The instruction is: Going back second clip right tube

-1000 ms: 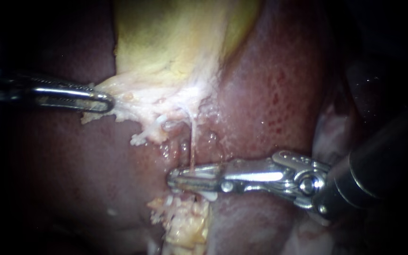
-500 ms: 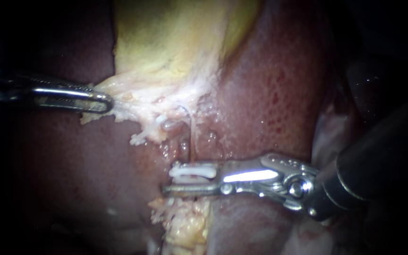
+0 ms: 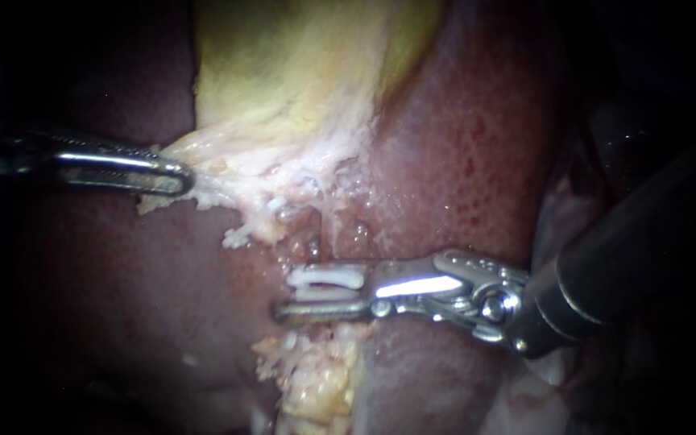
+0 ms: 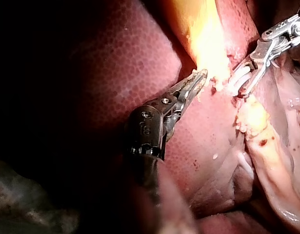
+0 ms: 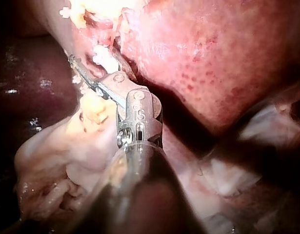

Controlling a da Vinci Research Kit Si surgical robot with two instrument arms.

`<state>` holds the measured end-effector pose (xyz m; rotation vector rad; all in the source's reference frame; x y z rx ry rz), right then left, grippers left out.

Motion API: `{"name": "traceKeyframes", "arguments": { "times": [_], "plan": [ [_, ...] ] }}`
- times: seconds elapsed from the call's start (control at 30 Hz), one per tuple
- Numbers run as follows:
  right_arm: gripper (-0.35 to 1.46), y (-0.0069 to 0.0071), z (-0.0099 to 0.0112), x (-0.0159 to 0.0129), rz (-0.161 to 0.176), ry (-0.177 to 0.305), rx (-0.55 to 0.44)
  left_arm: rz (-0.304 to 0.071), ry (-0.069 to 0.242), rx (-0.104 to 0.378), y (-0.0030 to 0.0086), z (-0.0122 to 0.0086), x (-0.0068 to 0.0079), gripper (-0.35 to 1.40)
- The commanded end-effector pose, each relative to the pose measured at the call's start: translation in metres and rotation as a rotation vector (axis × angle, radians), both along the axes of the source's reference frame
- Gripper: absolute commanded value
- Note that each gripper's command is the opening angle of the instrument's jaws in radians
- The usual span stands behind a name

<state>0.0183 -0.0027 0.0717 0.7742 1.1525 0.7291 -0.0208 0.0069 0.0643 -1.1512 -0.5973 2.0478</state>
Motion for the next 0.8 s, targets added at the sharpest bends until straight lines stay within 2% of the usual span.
{"name": "traceKeyframes", "arguments": {
  "times": [0.03, 0.27, 0.5, 0.8],
  "plan": [
    [0.49, 0.0, 0.0002, 0.0, 0.001, -0.001, 0.0, 0.0, 0.0, 0.0, 0.0, 0.0, 0.0, -0.35],
    [0.5, -0.0003, 0.0014, -0.0003, -0.002, -0.001, -0.012, 0.001, 0.0, 0.0, -0.0001, -0.0001, 0.0001, -0.35],
    [0.5, -0.0008, 0.0027, -0.0004, 0.008, -0.011, 0.031, 0.001, 0.0, 0.0, -0.0001, -0.0001, 0.0002, -0.35],
    [0.5, -0.0006, 0.0036, -0.0008, 0.009, -0.012, 0.028, 0.001, 0.0, 0.0, -0.0003, -0.0003, 0.0002, -0.35]
  ]
}}
